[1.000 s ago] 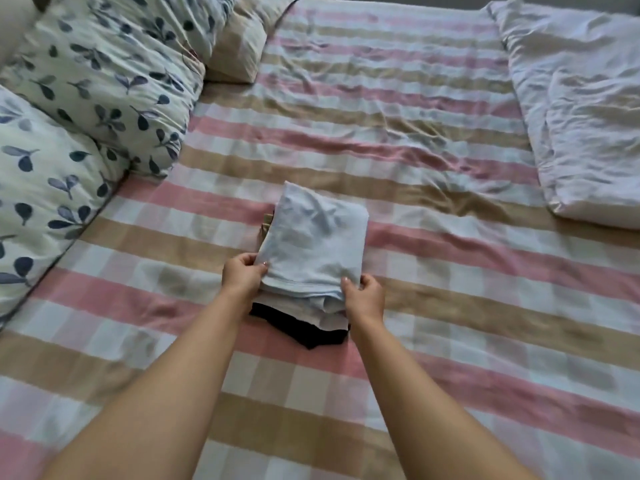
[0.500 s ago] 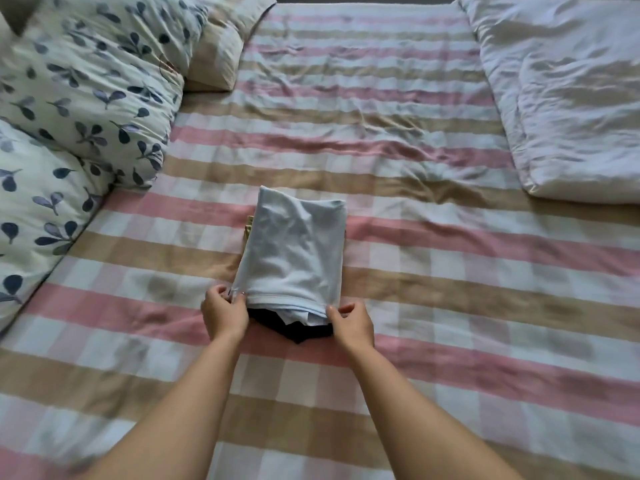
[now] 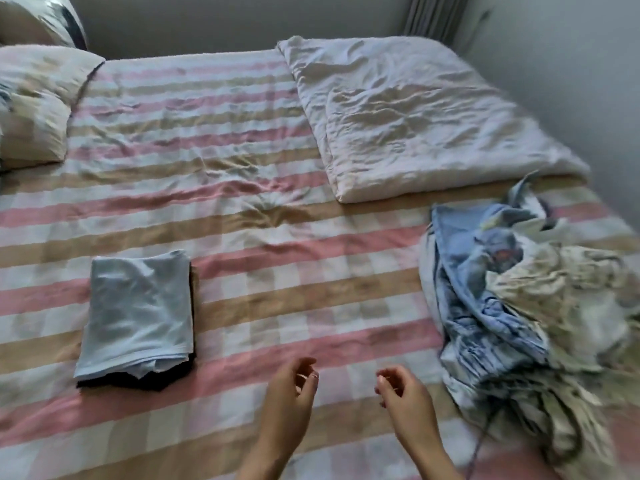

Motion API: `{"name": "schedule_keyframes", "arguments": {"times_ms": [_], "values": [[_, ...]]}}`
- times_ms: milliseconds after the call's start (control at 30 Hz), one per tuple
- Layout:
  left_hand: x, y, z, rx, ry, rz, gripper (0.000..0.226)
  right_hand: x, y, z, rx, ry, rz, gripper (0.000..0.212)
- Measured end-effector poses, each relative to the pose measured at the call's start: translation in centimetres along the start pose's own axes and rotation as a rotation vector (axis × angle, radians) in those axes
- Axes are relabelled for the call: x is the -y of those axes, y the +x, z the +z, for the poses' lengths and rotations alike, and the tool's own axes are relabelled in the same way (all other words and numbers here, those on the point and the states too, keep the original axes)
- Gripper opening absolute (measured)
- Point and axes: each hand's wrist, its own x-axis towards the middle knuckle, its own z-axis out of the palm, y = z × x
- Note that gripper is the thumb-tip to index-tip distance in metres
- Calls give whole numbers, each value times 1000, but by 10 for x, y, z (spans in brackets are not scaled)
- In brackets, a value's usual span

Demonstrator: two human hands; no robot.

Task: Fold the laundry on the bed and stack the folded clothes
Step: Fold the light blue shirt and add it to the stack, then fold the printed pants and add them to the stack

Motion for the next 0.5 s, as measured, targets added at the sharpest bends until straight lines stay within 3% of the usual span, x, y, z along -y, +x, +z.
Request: {"name": "schedule_keyframes", "arguments": {"times_ms": [267, 400, 500], "values": [[-83, 22, 155, 317, 409, 344, 18, -58, 32, -139, -164, -189, 16, 9], [-122, 34, 224, 413, 483, 472, 19, -80, 54, -195, -281, -230, 29, 6], [-143, 42, 267, 409, 409, 457, 20, -95, 73, -224, -364, -222, 27, 4]]}}
